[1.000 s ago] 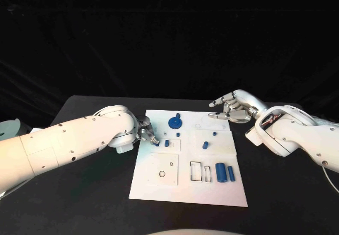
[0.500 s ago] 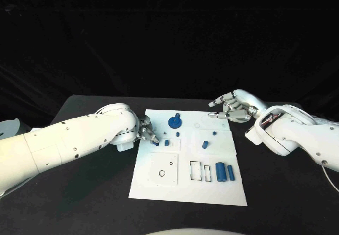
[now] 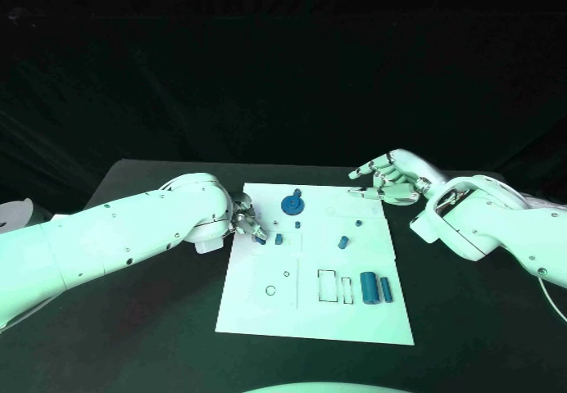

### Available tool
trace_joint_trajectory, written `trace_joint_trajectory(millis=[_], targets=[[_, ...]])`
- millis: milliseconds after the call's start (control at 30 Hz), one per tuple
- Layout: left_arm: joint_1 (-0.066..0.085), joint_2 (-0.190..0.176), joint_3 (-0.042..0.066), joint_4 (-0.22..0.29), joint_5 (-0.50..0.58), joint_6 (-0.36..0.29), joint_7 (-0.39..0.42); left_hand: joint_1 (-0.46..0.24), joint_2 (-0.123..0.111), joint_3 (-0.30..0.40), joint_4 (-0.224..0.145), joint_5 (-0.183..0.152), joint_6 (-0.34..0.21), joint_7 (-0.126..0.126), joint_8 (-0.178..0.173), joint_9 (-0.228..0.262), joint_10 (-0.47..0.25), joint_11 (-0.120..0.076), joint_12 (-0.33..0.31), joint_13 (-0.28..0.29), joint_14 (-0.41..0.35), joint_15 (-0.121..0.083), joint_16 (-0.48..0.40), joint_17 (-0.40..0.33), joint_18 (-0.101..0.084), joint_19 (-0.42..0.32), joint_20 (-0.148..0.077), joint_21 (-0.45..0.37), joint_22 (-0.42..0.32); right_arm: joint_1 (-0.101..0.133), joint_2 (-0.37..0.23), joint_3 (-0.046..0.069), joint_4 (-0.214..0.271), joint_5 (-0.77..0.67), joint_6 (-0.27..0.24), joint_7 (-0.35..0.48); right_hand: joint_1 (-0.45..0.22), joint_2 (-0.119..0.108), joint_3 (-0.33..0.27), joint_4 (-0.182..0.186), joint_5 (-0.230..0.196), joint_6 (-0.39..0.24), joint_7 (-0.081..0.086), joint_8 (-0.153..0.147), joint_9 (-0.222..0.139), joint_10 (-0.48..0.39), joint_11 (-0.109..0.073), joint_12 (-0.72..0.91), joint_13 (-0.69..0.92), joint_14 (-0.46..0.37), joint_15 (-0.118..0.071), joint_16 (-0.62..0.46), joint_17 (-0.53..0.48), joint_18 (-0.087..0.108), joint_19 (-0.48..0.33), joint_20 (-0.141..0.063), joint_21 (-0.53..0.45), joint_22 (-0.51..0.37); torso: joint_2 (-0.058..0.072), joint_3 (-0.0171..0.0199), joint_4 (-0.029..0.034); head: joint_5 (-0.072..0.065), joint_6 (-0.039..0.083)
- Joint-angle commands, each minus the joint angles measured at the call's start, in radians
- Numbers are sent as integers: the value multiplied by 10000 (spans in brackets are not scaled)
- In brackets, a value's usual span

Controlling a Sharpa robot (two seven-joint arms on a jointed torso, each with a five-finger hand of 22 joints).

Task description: Assemble the parts on the task board

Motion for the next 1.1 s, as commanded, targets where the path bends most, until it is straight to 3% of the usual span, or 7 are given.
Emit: trace_joint_trajectory(millis=[33,567,1100], targets=[[-118,97,-79,69,76,163,-8,-60,51,-71,12,-37,437,-344,-50,-49,48,-17,62,30,1069,-60,31,2631,-158,725,-80,51,1807,-6,13,1,1,-40,137,22,22,71,-50,-12,71,57,-24,3,11,-67,-36,-45,-12,835,-23,-60,1680,115,168,4,-30,832,-3,0,-3,6,17],[-117,161,-77,81,76,-4,1,-304,145,-515,280,-22,620,-389,-88,-172,147,-54,139,82,1069,-88,31,2631,-190,774,-108,160,1929,-7,42,1,-33,-40,175,26,62,103,-95,-19,282,62,-27,1,9,-75,-41,-58,-46,836,-29,-69,1674,115,170,-1,-35,830,2,-1,-2,-11,4],[-116,171,-76,-27,-175,581,-147,-348,73,-675,305,-22,684,-419,-79,-203,174,-74,144,69,1069,-100,31,2631,-201,790,-117,196,1971,-12,47,0,-44,-39,212,24,77,113,-107,-21,357,64,-29,1,9,-75,-43,-56,-53,837,-30,-68,1678,116,170,-3,-38,828,1,-6,3,1,-18]])
